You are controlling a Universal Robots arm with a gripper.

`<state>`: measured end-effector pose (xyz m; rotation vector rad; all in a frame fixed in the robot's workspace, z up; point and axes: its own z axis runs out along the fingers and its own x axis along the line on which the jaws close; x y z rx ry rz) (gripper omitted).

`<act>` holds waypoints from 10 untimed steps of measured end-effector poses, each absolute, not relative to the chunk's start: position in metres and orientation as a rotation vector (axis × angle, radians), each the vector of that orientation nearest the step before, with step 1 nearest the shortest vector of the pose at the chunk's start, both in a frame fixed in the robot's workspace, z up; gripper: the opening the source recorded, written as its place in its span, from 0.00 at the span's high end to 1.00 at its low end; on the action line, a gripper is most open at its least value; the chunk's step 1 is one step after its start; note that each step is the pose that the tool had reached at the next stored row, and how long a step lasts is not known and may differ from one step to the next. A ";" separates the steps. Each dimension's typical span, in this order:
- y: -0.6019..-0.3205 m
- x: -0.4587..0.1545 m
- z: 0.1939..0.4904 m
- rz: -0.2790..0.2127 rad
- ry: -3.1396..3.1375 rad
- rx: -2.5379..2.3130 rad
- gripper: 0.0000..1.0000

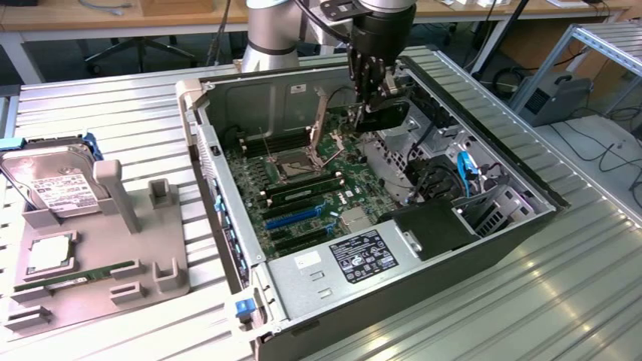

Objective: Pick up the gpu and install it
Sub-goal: 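Insert the gpu into the slot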

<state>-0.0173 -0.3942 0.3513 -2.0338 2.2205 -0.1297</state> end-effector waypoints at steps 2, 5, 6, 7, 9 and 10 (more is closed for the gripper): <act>-0.394 -0.018 0.351 -0.139 2.225 -2.037 0.73; -0.394 -0.019 0.350 -0.142 2.229 -2.035 0.73; -0.394 -0.021 0.350 -0.142 2.230 -2.033 0.73; -0.394 -0.022 0.350 -0.142 2.230 -2.033 0.73; -0.395 -0.023 0.349 -0.142 2.230 -2.033 0.73; -0.395 -0.023 0.349 -0.142 2.230 -2.033 0.73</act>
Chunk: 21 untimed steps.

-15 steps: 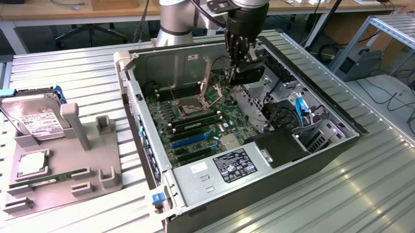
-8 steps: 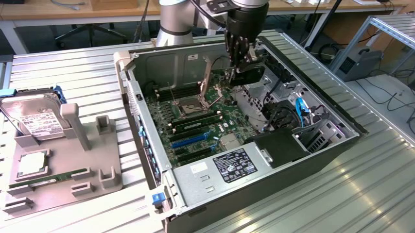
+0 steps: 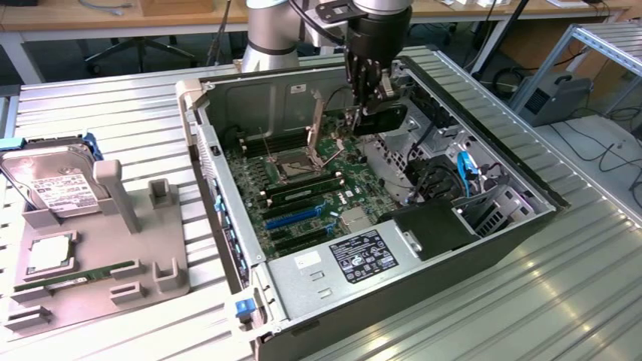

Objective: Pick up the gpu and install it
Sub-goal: 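Insert the gpu into the slot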

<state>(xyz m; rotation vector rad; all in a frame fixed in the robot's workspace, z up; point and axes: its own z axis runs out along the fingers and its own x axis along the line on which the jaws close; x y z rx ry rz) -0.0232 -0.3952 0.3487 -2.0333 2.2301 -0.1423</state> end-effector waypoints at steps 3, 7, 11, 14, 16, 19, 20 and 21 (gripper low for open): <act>-0.397 -0.024 0.348 -0.142 2.230 -2.033 0.73; -0.400 -0.024 0.347 -0.142 2.230 -2.033 0.73; -0.402 -0.026 0.347 -0.142 2.230 -2.033 0.73; -0.404 -0.027 0.346 -0.142 2.230 -2.033 0.73; -0.405 -0.027 0.346 -0.142 2.230 -2.033 0.73; -0.407 -0.028 0.346 -0.142 2.230 -2.033 0.73; -0.407 -0.029 0.346 -0.142 2.230 -2.033 0.73; -0.408 -0.029 0.346 -0.142 2.230 -2.033 0.73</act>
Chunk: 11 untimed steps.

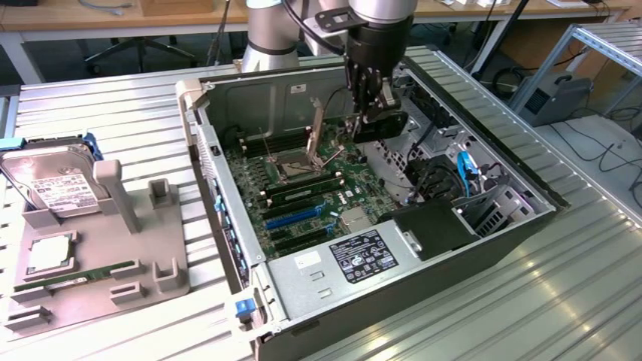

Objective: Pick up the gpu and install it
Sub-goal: 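Insert the gpu into the slot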

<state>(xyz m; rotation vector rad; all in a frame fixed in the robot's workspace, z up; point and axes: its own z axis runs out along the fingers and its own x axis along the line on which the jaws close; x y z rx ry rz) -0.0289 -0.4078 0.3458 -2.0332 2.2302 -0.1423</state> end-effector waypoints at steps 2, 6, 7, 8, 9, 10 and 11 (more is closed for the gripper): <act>-0.409 -0.029 0.346 -0.142 2.230 -2.033 0.73; -0.411 -0.030 0.345 -0.142 2.230 -2.033 0.73; -0.412 -0.030 0.345 -0.142 2.230 -2.033 0.73; -0.412 -0.030 0.345 -0.142 2.230 -2.033 0.73; -0.413 -0.031 0.345 -0.142 2.230 -2.033 0.73; -0.414 -0.031 0.345 -0.142 2.230 -2.033 0.73; -0.414 -0.031 0.345 -0.142 2.230 -2.033 0.73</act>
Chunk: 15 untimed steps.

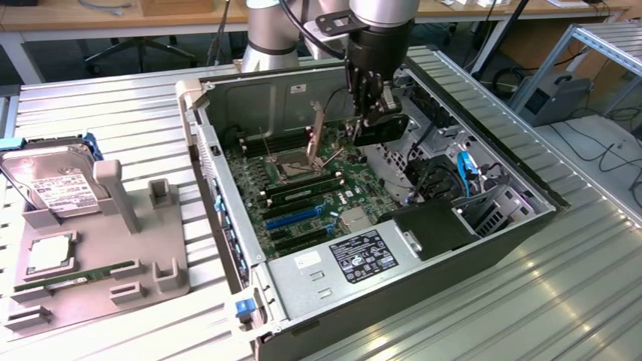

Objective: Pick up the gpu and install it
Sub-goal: 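Insert the gpu into the slot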

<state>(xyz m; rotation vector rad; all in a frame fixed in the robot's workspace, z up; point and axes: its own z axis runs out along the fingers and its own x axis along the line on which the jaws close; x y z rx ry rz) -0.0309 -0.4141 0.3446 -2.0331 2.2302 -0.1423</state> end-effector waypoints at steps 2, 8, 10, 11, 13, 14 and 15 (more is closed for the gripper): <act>-0.415 -0.031 0.344 -0.142 2.230 -2.033 0.73; -0.419 -0.032 0.344 -0.142 2.230 -2.033 0.73; -0.420 -0.032 0.344 -0.142 2.230 -2.033 0.73; -0.421 -0.032 0.344 -0.142 2.230 -2.033 0.73; -0.422 -0.032 0.343 -0.142 2.230 -2.033 0.73; -0.423 -0.032 0.343 -0.142 2.230 -2.033 0.73; -0.423 -0.033 0.343 -0.142 2.230 -2.033 0.73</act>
